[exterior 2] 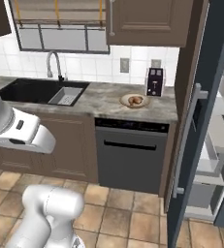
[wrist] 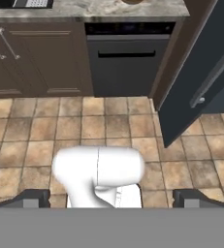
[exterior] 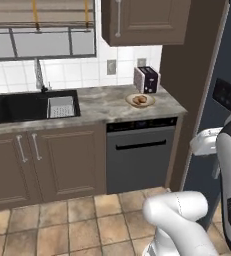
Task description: Take the bell pepper, chicken drumstick, and orange from the freezer and place them in the bowl on the counter.
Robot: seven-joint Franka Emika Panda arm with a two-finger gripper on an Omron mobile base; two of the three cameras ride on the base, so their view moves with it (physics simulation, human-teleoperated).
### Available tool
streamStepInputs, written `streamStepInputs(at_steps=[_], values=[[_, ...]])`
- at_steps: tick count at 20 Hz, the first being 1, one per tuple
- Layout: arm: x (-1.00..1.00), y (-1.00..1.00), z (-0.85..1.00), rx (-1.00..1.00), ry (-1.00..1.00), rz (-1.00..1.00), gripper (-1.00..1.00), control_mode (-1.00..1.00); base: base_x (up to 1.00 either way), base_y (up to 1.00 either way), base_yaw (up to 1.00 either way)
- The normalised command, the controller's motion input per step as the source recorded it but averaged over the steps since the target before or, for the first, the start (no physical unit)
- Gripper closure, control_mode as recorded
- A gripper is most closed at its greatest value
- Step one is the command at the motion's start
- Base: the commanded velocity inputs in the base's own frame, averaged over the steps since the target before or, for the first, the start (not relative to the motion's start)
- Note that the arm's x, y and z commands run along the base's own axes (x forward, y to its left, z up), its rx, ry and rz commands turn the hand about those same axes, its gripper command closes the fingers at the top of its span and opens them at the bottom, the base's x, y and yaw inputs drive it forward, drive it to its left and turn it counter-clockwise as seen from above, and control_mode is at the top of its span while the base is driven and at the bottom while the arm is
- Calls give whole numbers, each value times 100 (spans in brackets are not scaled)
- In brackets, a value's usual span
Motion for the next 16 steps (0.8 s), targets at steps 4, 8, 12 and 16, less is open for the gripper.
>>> streamStepInputs(at_steps=[4,8,12,16], values=[[0,0,0,0,0,0,-100,100,-7,-80,0],[0,0,0,0,0,0,-100,100,0,-86,0],[0,0,0,0,0,0,-100,100,0,-83,0],[0,0,0,0,0,0,-100,100,0,-87,0]])
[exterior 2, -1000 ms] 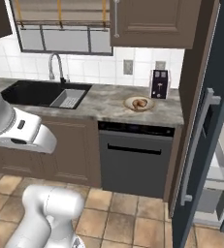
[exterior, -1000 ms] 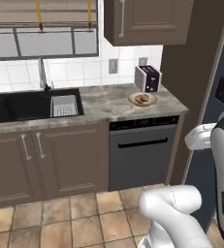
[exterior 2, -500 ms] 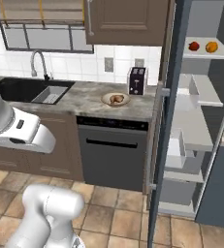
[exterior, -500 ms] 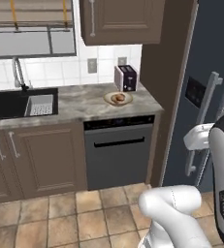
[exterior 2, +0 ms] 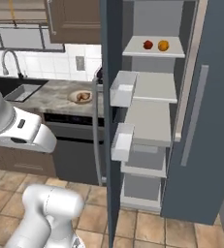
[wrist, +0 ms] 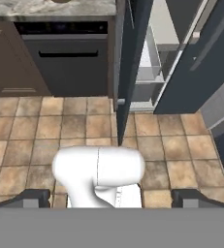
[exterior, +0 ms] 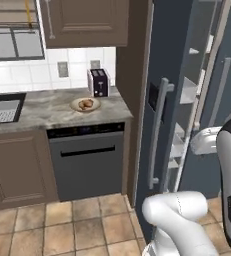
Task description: Take the bell pepper, chicken drumstick, and orange from the freezer and place them in the bowl on the counter.
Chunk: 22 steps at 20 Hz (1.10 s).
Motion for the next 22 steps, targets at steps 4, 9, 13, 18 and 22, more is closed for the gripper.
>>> streamStepInputs(at_steps=[4,9,13,18,22], values=[[0,0,0,0,0,0,-100,100,3,-78,0],[0,0,0,0,0,0,-100,100,10,-74,0],[0,0,0,0,0,0,-100,100,27,-73,0],[0,0,0,0,0,0,-100,100,57,-57,0],[0,0,0,0,0,0,-100,100,83,-20,0]])
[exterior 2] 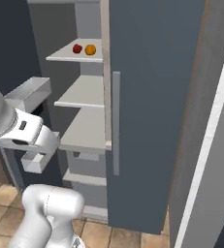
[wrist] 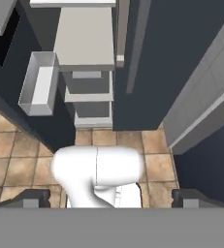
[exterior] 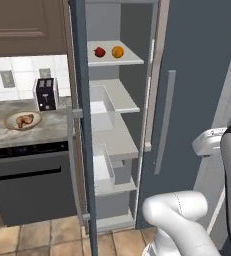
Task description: Take the bell pepper, chicken drumstick, and orange from the freezer and place them in the bowl on the counter.
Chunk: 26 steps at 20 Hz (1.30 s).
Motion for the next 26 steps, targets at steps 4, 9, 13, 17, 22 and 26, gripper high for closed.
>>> streamStepInputs(at_steps=[4,9,13,17,22,26], values=[[0,0,0,0,0,0,-100,100,81,-2,0],[0,0,0,0,0,0,-100,100,66,-12,0],[0,0,0,0,0,0,-100,100,35,-27,0],[0,0,0,0,0,0,-100,100,32,-24,0],[0,0,0,0,0,0,-100,100,36,-19,0],[0,0,0,0,0,0,-100,100,44,-15,0]])
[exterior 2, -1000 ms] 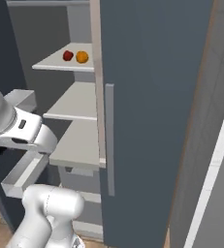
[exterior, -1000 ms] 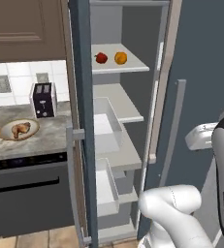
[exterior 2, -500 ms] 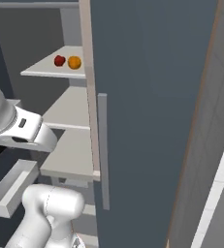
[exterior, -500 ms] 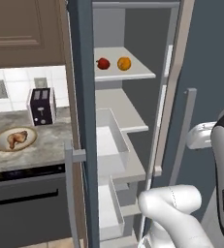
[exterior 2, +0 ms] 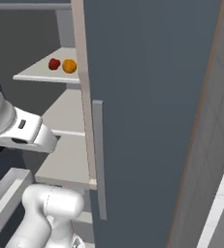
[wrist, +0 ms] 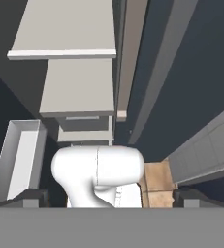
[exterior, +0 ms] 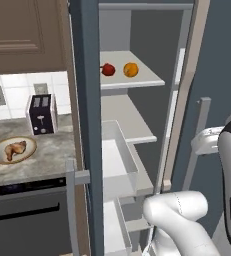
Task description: Take the bell pepper, chicken drumstick, and orange from the freezer and place them in the bowl on the counter.
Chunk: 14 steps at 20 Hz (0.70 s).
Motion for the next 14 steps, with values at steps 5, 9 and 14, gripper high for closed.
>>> streamStepInputs(at_steps=[5,9,14], values=[[0,0,0,0,0,0,-100,100,34,-5,0],[0,0,0,0,0,0,-100,100,22,4,0],[0,0,0,0,0,0,-100,100,24,37,0]])
